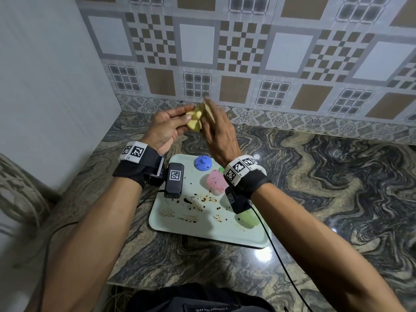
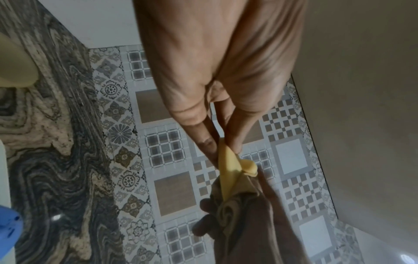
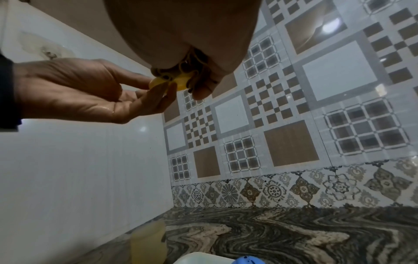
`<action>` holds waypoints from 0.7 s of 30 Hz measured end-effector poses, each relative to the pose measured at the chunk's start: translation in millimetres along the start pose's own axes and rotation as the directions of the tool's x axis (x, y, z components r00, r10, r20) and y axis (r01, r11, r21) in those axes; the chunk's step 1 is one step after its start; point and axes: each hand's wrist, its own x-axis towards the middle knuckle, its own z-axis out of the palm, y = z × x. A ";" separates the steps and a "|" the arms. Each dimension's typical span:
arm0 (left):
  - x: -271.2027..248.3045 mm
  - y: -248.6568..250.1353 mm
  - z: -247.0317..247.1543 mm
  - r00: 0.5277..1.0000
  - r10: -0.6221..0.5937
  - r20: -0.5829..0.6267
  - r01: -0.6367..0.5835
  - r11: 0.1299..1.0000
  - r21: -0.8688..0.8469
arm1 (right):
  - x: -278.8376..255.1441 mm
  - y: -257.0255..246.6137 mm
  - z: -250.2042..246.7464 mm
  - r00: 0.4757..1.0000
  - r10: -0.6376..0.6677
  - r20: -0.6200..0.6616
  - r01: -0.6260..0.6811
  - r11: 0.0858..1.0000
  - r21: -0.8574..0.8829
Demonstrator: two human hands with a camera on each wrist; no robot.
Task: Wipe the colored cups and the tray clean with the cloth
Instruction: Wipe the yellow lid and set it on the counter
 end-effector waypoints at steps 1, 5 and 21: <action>-0.5 -0.5 0.3 1.000 0.001 0.007 -0.001 1.000 -0.002 | -1.7 0.3 -0.2 1.000 -0.014 -0.009 0.013 1.000 -0.020; 0.1 -3.0 -0.6 1.000 -0.005 -0.007 0.005 0.998 -0.068 | -9.4 -0.1 -1.0 0.996 -0.087 -0.034 0.084 0.993 -0.080; -0.3 1.9 15.4 0.971 0.051 -0.235 -0.060 0.998 -0.029 | 1.7 -3.6 1.1 0.995 -0.072 -0.069 0.067 0.995 -0.072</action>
